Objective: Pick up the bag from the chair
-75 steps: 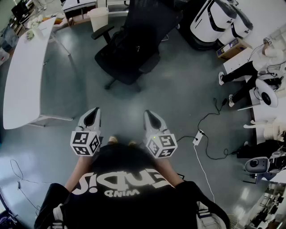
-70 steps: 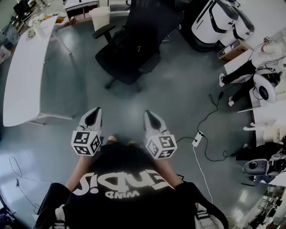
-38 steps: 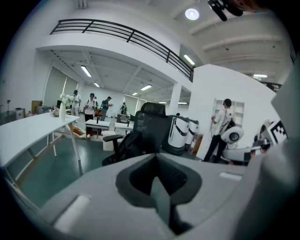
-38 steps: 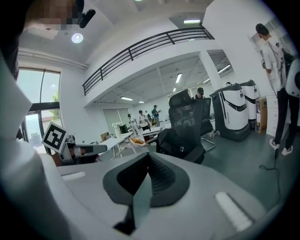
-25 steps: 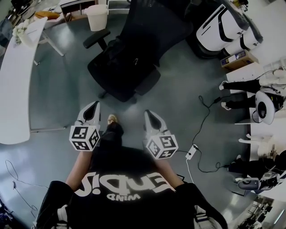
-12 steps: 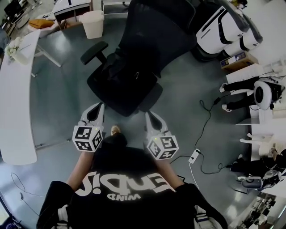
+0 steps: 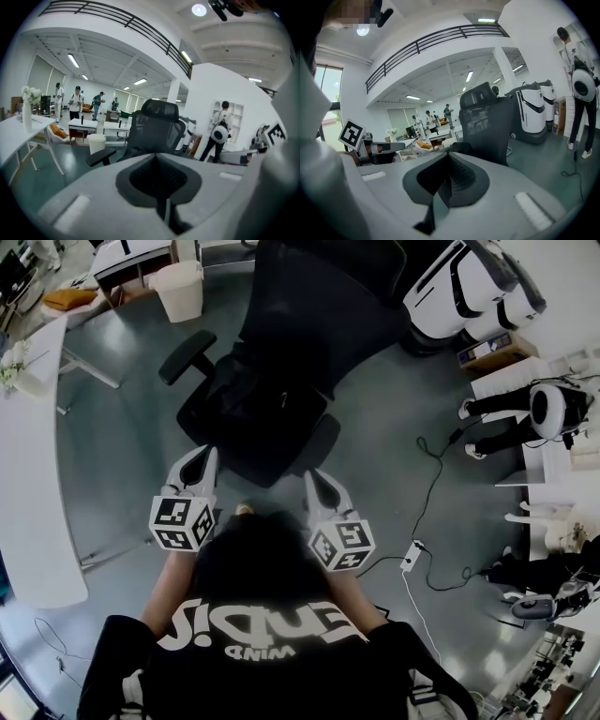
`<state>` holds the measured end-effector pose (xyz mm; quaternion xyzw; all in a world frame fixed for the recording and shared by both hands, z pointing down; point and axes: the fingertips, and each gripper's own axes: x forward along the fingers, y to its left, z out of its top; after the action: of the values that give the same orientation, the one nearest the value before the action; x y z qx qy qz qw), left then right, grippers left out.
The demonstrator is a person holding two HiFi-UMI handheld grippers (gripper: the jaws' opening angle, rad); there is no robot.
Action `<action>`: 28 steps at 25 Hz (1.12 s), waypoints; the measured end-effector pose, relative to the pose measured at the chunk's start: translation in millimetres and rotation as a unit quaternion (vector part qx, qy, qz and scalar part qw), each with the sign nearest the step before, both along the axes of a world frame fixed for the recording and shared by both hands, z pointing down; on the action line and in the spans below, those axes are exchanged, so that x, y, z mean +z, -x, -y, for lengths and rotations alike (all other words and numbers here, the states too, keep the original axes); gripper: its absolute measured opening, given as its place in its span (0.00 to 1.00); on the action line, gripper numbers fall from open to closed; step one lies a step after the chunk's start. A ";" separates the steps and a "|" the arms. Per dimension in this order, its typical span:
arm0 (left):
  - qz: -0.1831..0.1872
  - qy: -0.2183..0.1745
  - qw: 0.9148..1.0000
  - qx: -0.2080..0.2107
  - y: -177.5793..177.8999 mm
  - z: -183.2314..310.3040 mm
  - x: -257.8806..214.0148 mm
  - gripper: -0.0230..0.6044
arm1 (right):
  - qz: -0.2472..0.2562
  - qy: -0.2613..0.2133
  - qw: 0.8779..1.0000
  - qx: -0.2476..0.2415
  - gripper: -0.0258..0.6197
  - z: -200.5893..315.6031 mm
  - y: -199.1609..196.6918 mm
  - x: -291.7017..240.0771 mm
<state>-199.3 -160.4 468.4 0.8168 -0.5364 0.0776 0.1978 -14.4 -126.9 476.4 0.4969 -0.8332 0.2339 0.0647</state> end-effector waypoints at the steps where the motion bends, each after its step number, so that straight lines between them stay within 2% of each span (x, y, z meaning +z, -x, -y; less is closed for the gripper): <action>1: 0.000 -0.001 1.000 0.001 -0.7 1.9 -1.5 0.04 | -0.001 0.002 1.000 0.002 0.04 0.9 -1.5 -0.1; 16: -0.002 -0.011 1.000 0.014 -8.1 51.1 -9.6 0.04 | 0.001 0.003 1.000 0.014 0.04 44.9 -8.0 -2.4; 28: -0.007 -0.004 0.999 0.032 -28.4 107.1 1.8 0.14 | 0.010 -0.010 1.000 0.014 0.04 113.5 -24.7 -1.8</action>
<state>-170.9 -267.5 470.2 0.8348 -0.5091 0.0757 0.1954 10.3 -240.4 474.6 0.5065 -0.8292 0.2316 0.0484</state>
